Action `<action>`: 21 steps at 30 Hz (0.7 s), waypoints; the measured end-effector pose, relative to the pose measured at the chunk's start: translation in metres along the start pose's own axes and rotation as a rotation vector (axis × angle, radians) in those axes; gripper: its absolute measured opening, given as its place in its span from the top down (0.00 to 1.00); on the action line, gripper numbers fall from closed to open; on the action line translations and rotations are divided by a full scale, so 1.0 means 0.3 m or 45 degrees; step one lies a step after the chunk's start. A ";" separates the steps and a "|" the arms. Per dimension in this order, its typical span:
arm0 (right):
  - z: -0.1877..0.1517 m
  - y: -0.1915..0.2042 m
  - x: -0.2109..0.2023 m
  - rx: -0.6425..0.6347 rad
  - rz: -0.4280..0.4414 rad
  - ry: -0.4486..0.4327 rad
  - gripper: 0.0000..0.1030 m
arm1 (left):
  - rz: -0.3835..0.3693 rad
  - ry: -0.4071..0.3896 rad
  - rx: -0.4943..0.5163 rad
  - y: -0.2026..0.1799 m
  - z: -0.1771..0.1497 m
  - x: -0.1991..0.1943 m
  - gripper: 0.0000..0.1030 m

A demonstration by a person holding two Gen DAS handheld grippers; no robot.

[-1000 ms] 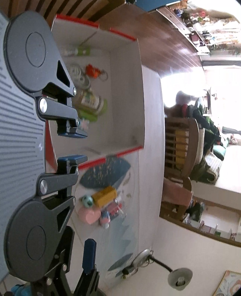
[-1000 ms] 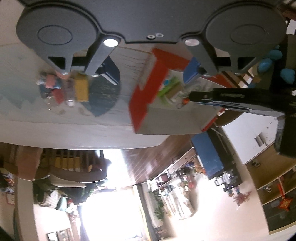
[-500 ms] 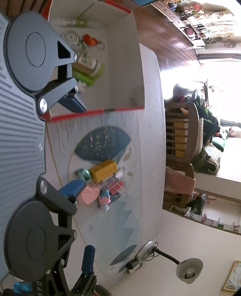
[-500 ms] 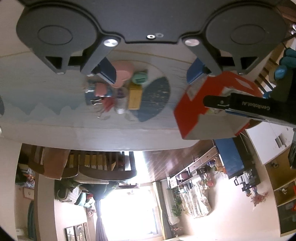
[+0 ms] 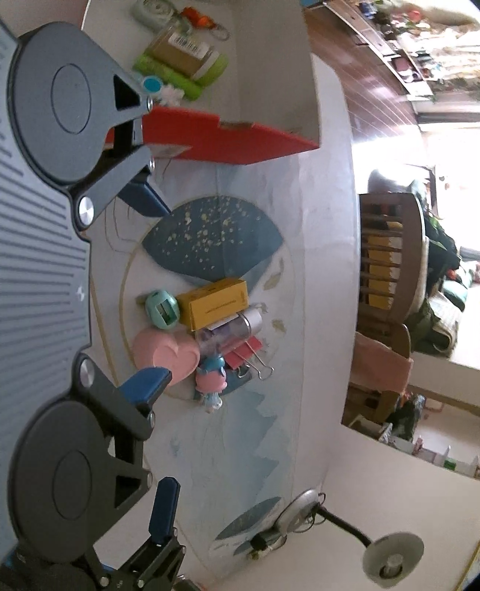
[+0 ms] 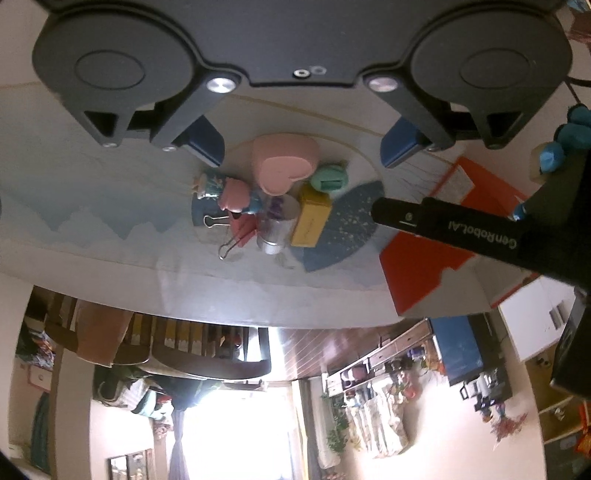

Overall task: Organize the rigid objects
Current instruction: 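Grasp the teal pencil sharpener with the left gripper while the right grasps the pink heart dish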

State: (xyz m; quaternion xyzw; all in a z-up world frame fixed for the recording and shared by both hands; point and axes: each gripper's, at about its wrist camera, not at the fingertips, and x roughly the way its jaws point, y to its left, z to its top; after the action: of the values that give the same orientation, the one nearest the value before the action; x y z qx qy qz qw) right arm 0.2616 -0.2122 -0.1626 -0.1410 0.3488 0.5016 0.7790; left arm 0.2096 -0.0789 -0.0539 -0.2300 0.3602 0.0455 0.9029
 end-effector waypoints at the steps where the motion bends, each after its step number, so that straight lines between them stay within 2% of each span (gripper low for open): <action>1: -0.003 -0.007 0.015 -0.012 0.004 0.008 0.11 | -0.003 0.004 -0.011 -0.003 -0.001 0.014 0.10; 6: -0.020 -0.028 0.088 -0.055 0.010 0.047 0.12 | 0.014 0.054 -0.078 -0.016 -0.006 0.096 0.08; 8: -0.024 -0.030 0.116 -0.095 0.009 0.060 0.12 | 0.031 0.075 -0.106 -0.016 -0.007 0.131 0.00; 12: -0.020 -0.031 0.173 -0.159 0.020 0.079 0.13 | 0.023 0.117 -0.148 -0.012 0.000 0.186 0.00; 21: -0.017 -0.042 0.288 -0.251 0.061 0.105 0.13 | 0.128 0.158 -0.232 -0.010 0.011 0.287 0.00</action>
State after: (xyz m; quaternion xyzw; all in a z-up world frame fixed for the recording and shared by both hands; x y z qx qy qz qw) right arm 0.2926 -0.1619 -0.2269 -0.2291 0.3326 0.5457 0.7342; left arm 0.2757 -0.0875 -0.1085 -0.2952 0.4209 0.1089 0.8508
